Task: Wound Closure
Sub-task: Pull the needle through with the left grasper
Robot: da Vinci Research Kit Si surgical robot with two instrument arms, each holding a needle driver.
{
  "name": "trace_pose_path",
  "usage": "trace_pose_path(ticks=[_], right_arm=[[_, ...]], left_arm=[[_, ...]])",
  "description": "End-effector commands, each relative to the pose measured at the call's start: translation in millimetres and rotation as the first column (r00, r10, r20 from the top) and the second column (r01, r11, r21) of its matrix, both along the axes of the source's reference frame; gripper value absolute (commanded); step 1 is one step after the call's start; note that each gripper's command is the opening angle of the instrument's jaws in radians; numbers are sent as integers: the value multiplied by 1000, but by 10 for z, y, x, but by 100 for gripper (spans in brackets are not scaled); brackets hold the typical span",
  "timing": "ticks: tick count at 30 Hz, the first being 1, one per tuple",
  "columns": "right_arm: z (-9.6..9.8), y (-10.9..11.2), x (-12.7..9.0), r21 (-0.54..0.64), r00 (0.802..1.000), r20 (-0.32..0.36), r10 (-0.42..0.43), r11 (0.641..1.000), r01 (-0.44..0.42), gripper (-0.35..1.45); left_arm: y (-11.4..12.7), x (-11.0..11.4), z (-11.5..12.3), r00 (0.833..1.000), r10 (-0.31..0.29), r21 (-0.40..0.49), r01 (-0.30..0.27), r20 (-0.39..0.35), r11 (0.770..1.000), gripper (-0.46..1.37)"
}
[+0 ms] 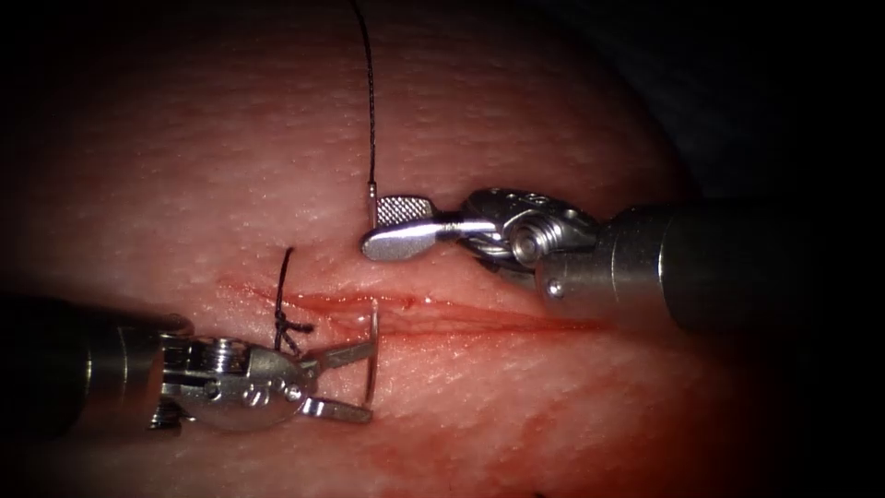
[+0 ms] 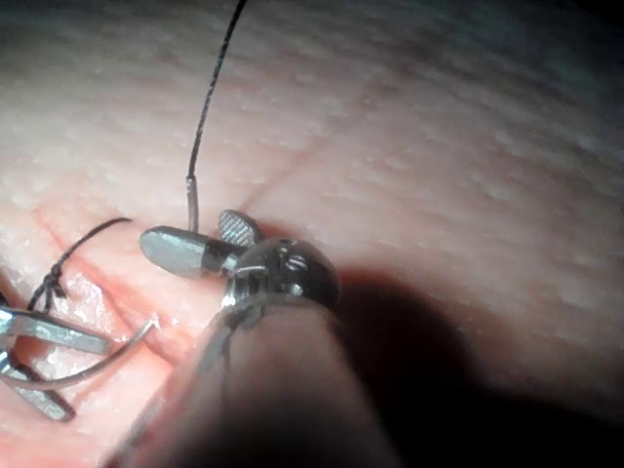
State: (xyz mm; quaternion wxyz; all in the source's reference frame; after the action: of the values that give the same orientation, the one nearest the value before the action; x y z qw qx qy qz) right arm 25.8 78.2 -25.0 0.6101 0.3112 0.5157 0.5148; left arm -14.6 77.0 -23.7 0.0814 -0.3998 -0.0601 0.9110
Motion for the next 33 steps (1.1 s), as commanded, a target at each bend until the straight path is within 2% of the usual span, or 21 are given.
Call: trace_pose_path(ticks=[1,5,8,10,12,13,23,33], right_arm=[[0,1,-2,0,1000,-11,-4,1000,4,143],[3,2,-10,-2,1000,-11,-6,1000,6,142],[4,2,-15,-3,1000,-3,3,1000,-3,142],[4,3,-17,-3,1000,1,8,1000,-8,142],[4,3,-18,-3,1000,2,9,1000,-9,142],[4,2,-20,-3,1000,2,8,1000,-8,141],[3,1,-22,-8,1000,5,9,1000,-9,140],[2,-3,-24,-15,1000,6,8,1000,-7,139]], left_arm=[[1,-1,0,1000,-1,1,1,-2,1000,46],[3,-5,2,1000,-2,-1,2,2,1000,44],[4,-10,3,1000,6,4,-6,16,1000,30],[6,-14,3,999,15,10,-15,41,1000,5],[7,-15,3,998,5,19,-6,62,1000,-5],[11,-15,4,996,-3,37,0,86,999,-35],[27,-5,4,988,-63,159,41,138,986,-35],[29,-4,3,985,-65,172,36,162,984,-35]])
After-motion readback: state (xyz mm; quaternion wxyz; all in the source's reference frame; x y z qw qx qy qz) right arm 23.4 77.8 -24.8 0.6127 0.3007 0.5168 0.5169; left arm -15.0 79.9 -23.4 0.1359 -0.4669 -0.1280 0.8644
